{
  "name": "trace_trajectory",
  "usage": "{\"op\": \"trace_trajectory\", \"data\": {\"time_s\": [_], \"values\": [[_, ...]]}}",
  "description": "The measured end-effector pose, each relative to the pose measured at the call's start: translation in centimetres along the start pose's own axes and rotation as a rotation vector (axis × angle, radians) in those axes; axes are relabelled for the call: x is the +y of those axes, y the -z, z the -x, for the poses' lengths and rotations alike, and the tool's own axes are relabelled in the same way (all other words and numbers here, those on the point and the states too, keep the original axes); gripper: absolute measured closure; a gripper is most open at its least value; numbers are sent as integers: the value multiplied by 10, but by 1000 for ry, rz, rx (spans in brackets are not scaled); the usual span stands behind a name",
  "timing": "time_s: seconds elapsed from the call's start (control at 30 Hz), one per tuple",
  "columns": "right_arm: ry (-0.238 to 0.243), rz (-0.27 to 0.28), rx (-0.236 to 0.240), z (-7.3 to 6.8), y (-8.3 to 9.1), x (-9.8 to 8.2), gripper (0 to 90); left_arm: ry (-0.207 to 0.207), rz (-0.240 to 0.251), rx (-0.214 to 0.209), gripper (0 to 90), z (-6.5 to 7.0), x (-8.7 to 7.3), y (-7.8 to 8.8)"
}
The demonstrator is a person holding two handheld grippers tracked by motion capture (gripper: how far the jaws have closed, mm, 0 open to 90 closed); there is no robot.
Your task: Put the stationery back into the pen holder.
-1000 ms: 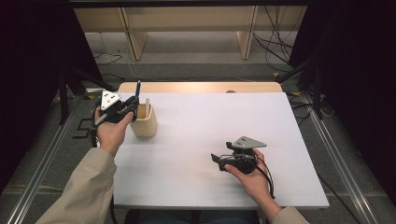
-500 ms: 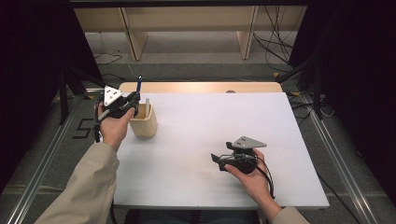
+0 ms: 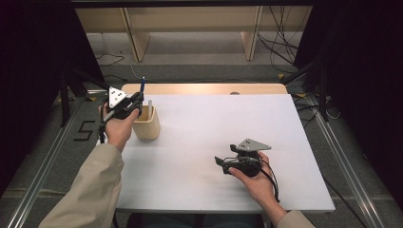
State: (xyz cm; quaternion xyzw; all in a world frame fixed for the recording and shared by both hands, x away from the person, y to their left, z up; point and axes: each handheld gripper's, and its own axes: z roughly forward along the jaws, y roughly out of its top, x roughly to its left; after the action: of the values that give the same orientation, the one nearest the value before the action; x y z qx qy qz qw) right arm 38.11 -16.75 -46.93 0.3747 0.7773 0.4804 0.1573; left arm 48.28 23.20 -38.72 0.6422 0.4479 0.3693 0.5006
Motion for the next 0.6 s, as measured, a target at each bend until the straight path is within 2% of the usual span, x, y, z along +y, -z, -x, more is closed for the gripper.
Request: {"op": "trace_trajectory", "data": {"time_s": [0.3, 0.6], "values": [[0, 2, -1, 0, 0, 0, 220, 32, -29, 21, 791, -5, -10, -7], [0, 2, 0, 0, 0, 0, 219, 15, -42, 24, 791, -2, -15, -12]]}}
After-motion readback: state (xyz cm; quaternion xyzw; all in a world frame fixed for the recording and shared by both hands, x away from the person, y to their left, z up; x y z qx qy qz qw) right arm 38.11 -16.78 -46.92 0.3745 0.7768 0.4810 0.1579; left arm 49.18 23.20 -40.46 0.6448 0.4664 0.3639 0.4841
